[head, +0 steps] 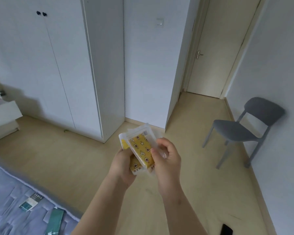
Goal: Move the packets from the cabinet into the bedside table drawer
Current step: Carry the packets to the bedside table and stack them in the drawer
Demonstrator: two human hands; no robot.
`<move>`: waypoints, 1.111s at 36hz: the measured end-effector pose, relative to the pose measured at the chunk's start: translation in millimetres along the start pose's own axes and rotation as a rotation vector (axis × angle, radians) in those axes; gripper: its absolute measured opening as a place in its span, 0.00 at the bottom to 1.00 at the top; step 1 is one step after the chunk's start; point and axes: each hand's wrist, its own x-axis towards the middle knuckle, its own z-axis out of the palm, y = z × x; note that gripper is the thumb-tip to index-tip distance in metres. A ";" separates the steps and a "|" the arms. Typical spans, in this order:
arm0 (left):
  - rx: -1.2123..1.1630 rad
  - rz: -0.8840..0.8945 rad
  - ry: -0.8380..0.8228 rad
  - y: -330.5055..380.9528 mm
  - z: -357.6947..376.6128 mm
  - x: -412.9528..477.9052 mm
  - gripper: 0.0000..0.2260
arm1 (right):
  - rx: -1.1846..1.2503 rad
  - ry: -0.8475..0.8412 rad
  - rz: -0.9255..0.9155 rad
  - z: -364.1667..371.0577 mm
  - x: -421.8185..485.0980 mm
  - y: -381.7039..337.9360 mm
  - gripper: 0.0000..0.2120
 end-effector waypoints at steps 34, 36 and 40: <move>-0.061 0.316 0.737 302.9 -229.8 480.4 0.03 | 0.004 -0.692 0.381 490.5 441.4 139.1 0.11; -0.084 0.330 0.779 326.0 -250.1 502.7 0.03 | -0.023 -0.741 0.381 530.9 461.3 148.4 0.10; -0.093 0.374 0.891 383.8 -295.4 538.1 0.03 | -0.082 -0.851 0.374 619.6 489.3 155.9 0.07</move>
